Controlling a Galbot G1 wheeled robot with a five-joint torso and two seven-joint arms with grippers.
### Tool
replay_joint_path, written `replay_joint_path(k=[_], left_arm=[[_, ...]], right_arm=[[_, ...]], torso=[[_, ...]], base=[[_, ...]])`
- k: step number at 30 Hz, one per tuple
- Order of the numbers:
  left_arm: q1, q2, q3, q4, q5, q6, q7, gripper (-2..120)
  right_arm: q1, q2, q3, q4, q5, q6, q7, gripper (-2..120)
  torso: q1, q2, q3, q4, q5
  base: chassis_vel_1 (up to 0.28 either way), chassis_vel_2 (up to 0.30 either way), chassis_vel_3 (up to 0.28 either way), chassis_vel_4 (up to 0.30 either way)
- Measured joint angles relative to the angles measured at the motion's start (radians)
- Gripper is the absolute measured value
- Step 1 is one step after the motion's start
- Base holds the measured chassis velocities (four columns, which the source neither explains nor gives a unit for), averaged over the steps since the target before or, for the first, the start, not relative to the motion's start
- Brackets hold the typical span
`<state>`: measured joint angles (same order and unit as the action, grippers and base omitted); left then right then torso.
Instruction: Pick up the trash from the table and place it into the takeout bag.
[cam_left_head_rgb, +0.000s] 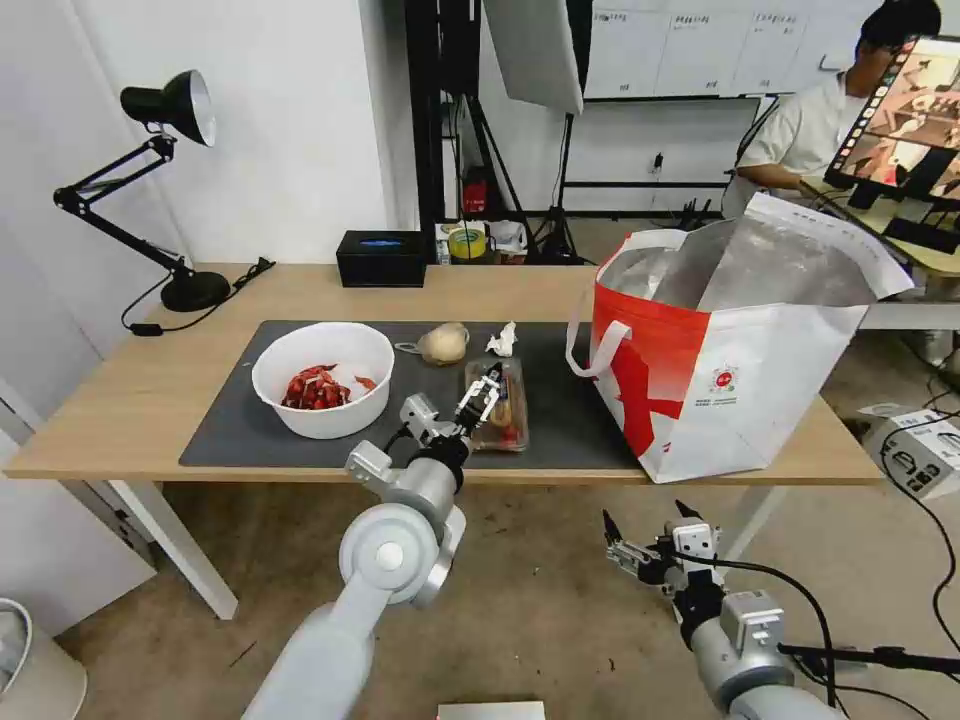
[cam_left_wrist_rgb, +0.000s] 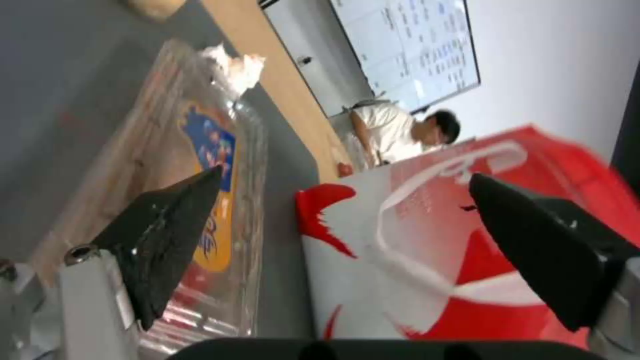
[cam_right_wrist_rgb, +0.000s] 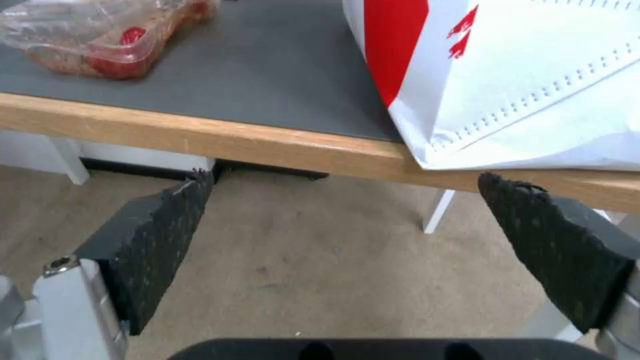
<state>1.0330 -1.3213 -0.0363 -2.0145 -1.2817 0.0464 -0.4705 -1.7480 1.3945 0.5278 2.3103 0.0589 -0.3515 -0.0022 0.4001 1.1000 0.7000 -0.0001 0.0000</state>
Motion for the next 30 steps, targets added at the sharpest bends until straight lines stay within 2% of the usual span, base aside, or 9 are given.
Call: replay_joint_path(k=[5, 8, 9, 12, 16, 19, 22, 25, 30], left_arm=[[-0.007, 0.05, 0.021, 0.005, 0.119, 0.028, 0.057, 100], [-0.064, 0.14, 0.063, 0.039, 0.296, 0.05, 0.142, 100], [-0.064, 0.14, 0.063, 0.039, 0.296, 0.05, 0.142, 100], [-0.141, 0.235, 0.107, 0.079, 0.418, 0.061, 0.225, 88], [-0.207, 0.322, 0.146, 0.116, 0.449, 0.062, 0.292, 78], [-0.29, 0.43, 0.226, 0.17, 0.486, 0.063, 0.401, 62], [-0.314, 0.453, 0.257, 0.184, 0.502, 0.063, 0.436, 57], [-0.39, 0.477, 0.358, 0.223, 0.517, 0.061, 0.519, 40], [-0.429, 0.47, 0.404, 0.248, 0.517, 0.059, 0.536, 27]], right_arm=[[-0.001, -0.007, 0.007, 0.006, 0.003, 0.0, 0.0, 100], [0.003, -0.018, 0.015, 0.011, 0.036, 0.001, -0.001, 100], [0.003, -0.018, 0.015, 0.011, 0.036, 0.001, -0.001, 100], [0.015, -0.036, 0.011, 0.022, 0.202, 0.006, -0.001, 100], [0.031, -0.053, 0.01, 0.03, 0.353, 0.01, 0.0, 100], [0.049, -0.071, 0.017, 0.039, 0.539, 0.019, 0.006, 100], [0.054, -0.076, 0.021, 0.044, 0.598, 0.023, 0.01, 100], [0.073, -0.092, 0.031, 0.05, 0.748, 0.039, 0.019, 100], [0.109, -0.109, 0.026, 0.05, 0.847, 0.044, 0.033, 100]], torso=[[0.0, 0.0, 0.0, 0.0002, -0.0001], [0.0, 0.0, 0.0, 0.0001, -0.0002], [0.0, 0.0, 0.0, 0.0001, -0.0002], [0.0, 0.0, 0.0, 0.0001, -0.0003], [0.0, 0.0, 0.0, 0.0001, -0.0001], [0.0, 0.0, 0.0, 0.0004, 0.0], [0.0, 0.0, 0.0, 0.0002, -0.0002], [0.0, 0.0, 0.0, 0.0004, 0.0], [0.0, 0.0, 0.0, -0.0003, -0.0001]], base=[[0.0, 0.0, 0.0, 0.0], [0.0, 0.0, 0.0, 0.0], [0.0, 0.0, 0.0, 0.0], [0.0, 0.0, 0.0, 0.0], [0.0, 0.0, 0.0, 0.0], [0.0, 0.0, 0.0, 0.0], [0.0, 0.0, 0.0, 0.0], [0.0, 0.0, 0.0, 0.0], [0.0, 0.0, 0.0, 0.0]])
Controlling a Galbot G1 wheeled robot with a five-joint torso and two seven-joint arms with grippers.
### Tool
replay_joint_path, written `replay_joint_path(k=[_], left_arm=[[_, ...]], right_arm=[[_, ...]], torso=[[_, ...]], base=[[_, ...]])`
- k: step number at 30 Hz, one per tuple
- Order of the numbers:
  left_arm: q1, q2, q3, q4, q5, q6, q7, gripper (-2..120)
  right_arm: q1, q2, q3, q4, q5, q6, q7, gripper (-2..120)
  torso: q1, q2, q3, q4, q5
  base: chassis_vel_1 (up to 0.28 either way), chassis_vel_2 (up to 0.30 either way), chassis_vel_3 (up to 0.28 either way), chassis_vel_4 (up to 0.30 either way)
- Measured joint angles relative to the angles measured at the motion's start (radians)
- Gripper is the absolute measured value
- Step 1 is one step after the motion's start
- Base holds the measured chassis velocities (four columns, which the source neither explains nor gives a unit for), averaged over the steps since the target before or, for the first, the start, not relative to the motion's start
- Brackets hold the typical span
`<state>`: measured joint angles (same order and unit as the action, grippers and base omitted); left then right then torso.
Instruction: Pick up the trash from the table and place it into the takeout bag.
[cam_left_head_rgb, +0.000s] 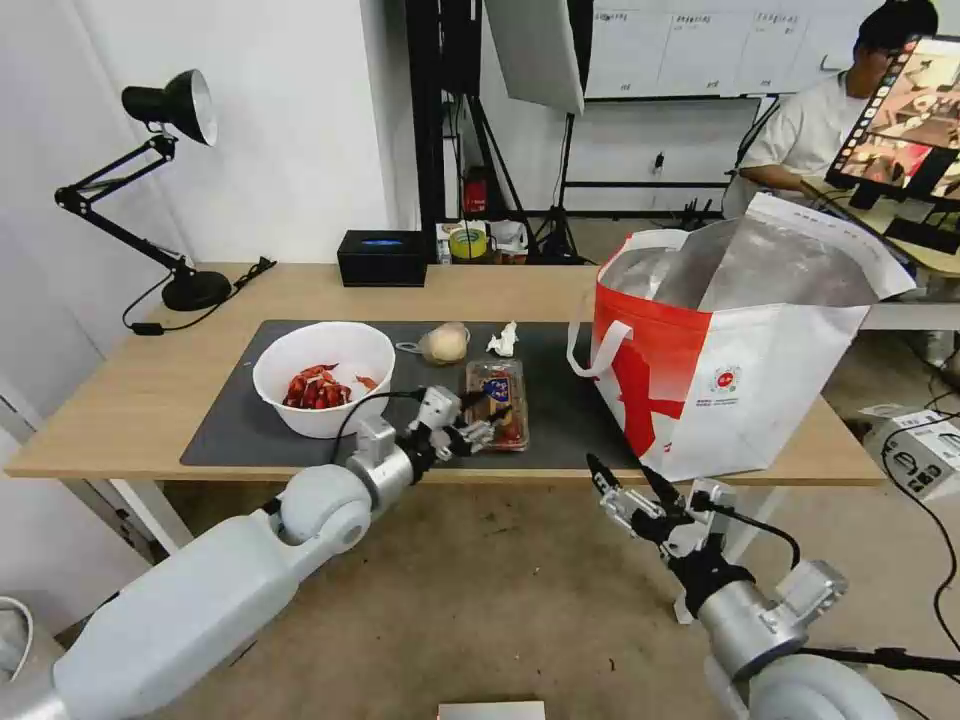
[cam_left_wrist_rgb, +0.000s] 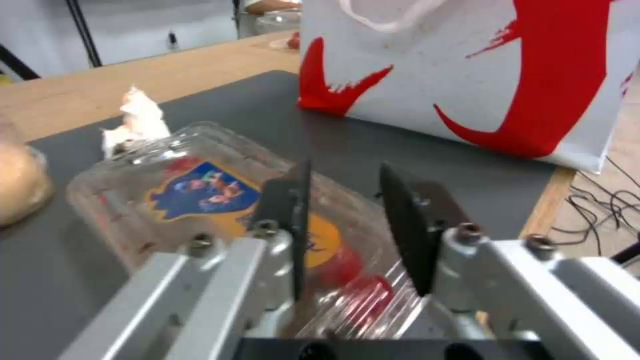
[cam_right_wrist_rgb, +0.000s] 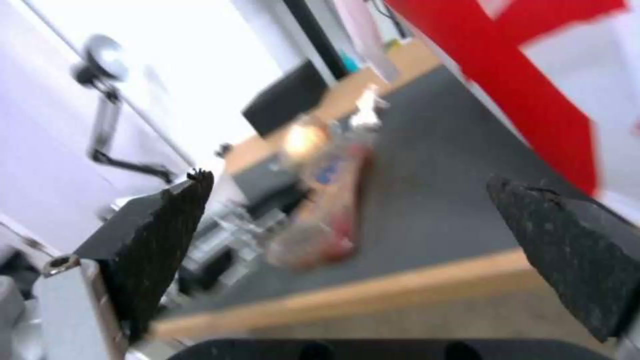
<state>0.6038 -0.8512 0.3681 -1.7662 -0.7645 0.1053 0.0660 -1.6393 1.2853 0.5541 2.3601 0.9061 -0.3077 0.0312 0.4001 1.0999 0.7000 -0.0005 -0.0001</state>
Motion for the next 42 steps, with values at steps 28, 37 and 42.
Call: replay_joint_path(k=[28, 37, 42], left_arm=[[-0.019, 0.031, 0.025, 0.036, -0.017, -0.013, 0.004, 0], [-0.013, 0.03, 0.021, 0.043, -0.021, -0.023, 0.0, 0], [-0.01, 0.026, 0.018, 0.044, -0.031, -0.027, -0.004, 0]], right_arm=[[0.529, -0.048, -0.222, -0.336, 0.386, -0.087, 0.224, 100], [0.669, -0.026, -0.282, -0.449, 0.394, -0.162, 0.304, 100], [0.737, -0.005, -0.315, -0.521, 0.393, -0.212, 0.359, 100]], torso=[[0.0, 0.0, 0.0, 0.0004, 0.0001], [0.0, 0.0, 0.0, 0.0006, 0.0], [0.0, 0.0, 0.0, 0.0005, 0.0]], base=[[0.0, 0.0, 0.0, 0.0], [0.0, 0.0, 0.0, 0.0], [0.0, 0.0, 0.0, 0.0]])
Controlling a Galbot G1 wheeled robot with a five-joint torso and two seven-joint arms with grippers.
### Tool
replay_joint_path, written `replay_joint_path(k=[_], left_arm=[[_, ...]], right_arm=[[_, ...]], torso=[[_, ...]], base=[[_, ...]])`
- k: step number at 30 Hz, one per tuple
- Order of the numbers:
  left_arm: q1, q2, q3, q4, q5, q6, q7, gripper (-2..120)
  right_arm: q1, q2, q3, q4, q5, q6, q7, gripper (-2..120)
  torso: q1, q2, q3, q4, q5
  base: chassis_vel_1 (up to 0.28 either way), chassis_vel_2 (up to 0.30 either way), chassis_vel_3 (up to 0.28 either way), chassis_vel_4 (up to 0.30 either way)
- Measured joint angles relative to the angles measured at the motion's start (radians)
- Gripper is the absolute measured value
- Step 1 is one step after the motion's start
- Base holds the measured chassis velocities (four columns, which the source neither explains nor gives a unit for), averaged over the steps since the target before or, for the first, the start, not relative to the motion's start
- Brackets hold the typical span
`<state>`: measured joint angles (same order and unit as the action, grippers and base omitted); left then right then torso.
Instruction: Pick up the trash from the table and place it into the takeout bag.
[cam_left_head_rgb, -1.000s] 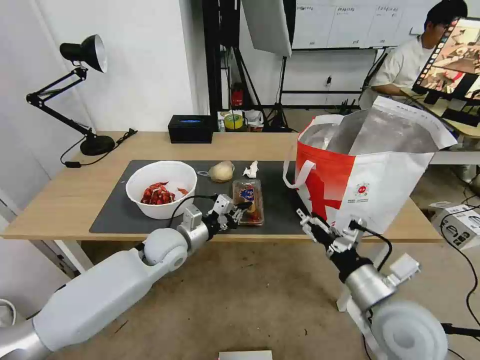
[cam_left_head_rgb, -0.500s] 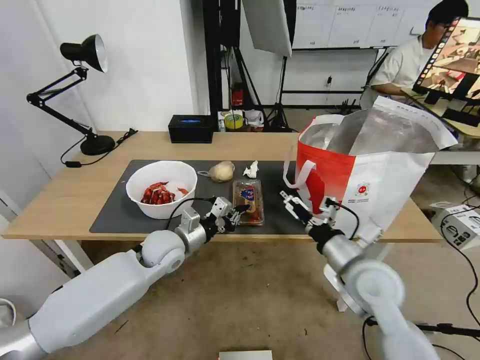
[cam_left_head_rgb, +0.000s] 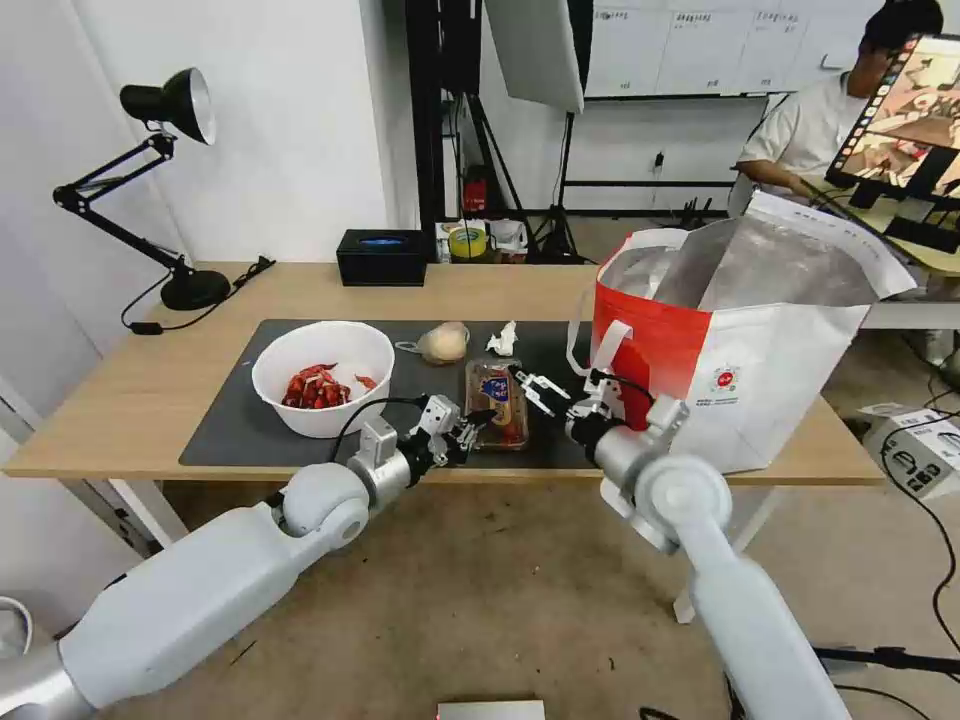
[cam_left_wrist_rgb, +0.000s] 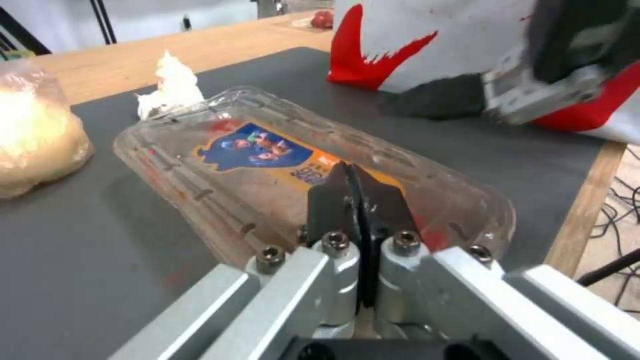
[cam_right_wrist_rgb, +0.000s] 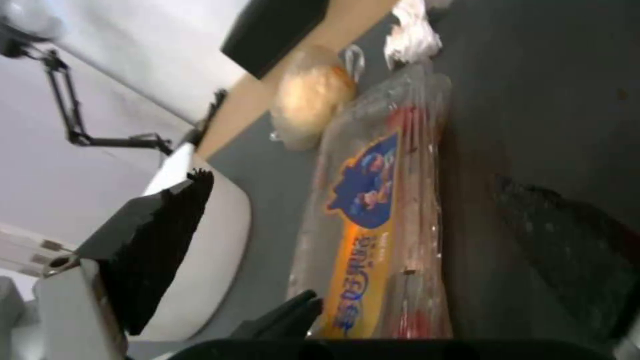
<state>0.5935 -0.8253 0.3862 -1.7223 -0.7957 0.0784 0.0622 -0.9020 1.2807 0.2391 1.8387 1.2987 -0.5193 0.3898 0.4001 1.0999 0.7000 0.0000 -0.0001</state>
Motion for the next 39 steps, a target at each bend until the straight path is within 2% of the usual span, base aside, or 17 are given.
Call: replay_joint_path(k=[20, 39], left_arm=[[0.01, -0.004, -0.009, 0.007, -0.004, -0.012, -0.001, 0], [0.016, -0.004, 0.002, 0.0, -0.005, -0.013, -0.001, 0]], right_arm=[[0.117, 0.071, -0.062, -0.145, 0.001, -0.077, 0.061, 100], [0.172, 0.096, -0.081, -0.205, 0.042, -0.131, 0.107, 100]], torso=[[0.0, 0.0, 0.0, 0.0, 0.0], [0.0, 0.0, 0.0, -0.0002, 0.0]], base=[[0.0, 0.0, 0.0, 0.0], [0.0, 0.0, 0.0, 0.0]])
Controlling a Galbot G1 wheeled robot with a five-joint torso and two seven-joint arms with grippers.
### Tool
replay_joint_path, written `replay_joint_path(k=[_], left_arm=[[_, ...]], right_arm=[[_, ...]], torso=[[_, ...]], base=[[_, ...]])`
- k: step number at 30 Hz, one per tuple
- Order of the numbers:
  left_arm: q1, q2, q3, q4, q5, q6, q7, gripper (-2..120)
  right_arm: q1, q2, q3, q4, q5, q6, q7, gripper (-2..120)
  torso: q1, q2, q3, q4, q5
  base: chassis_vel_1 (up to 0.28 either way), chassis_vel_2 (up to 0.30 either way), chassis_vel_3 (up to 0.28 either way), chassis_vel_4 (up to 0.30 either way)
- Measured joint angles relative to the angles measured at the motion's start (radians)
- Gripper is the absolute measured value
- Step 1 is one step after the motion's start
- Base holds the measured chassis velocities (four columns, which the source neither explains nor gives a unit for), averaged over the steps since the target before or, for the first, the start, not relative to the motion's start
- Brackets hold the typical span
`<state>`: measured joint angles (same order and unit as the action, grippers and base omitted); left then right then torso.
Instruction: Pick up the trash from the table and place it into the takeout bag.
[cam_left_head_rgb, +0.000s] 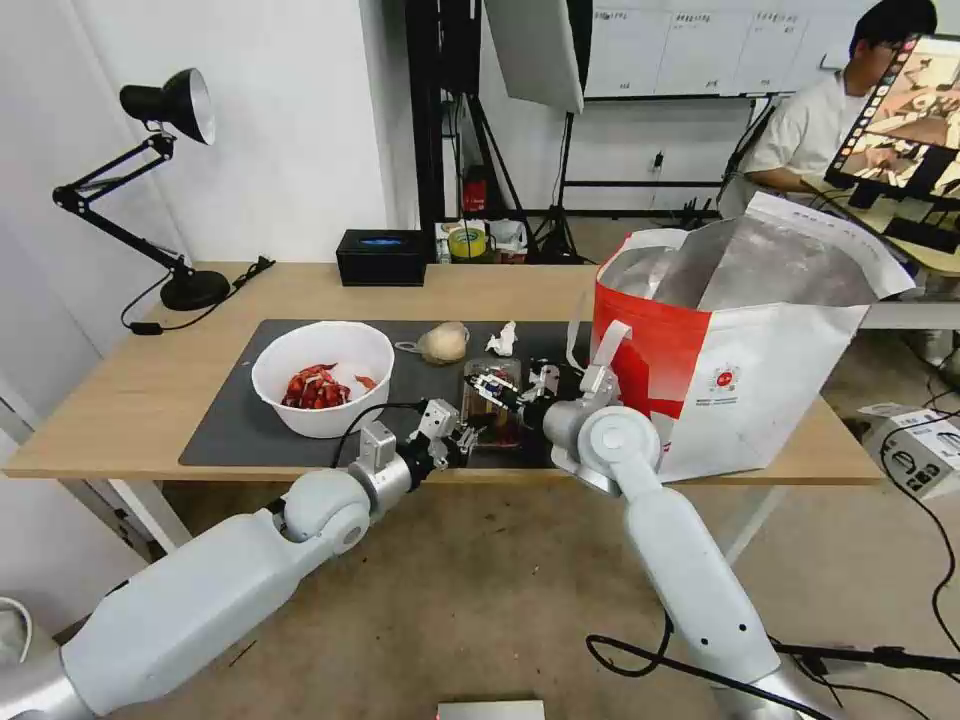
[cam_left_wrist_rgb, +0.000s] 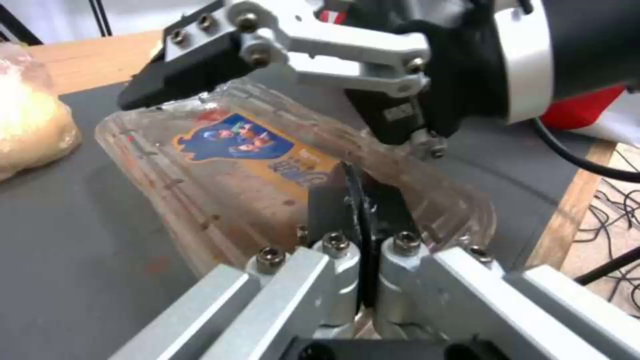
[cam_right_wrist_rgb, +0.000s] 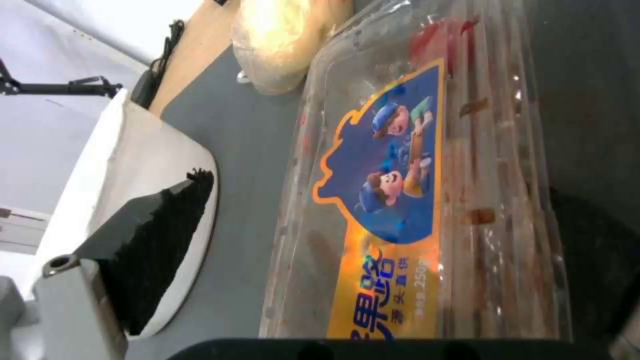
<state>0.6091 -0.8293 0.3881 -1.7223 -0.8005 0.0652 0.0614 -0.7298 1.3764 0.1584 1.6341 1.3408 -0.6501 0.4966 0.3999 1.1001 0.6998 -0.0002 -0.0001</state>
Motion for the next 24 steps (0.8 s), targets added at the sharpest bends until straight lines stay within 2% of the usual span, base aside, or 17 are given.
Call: replay_joint_path(k=[24], left_arm=[[0.013, 0.009, 0.004, -0.018, -0.005, -0.006, -0.001, 0]], right_arm=[[0.005, -0.013, 0.0, 0.013, 0.02, -0.042, 0.005, 99]], torso=[[0.0, 0.0, 0.0, 0.0003, 0.0001]], base=[[0.0, 0.0, 0.0, 0.0]])
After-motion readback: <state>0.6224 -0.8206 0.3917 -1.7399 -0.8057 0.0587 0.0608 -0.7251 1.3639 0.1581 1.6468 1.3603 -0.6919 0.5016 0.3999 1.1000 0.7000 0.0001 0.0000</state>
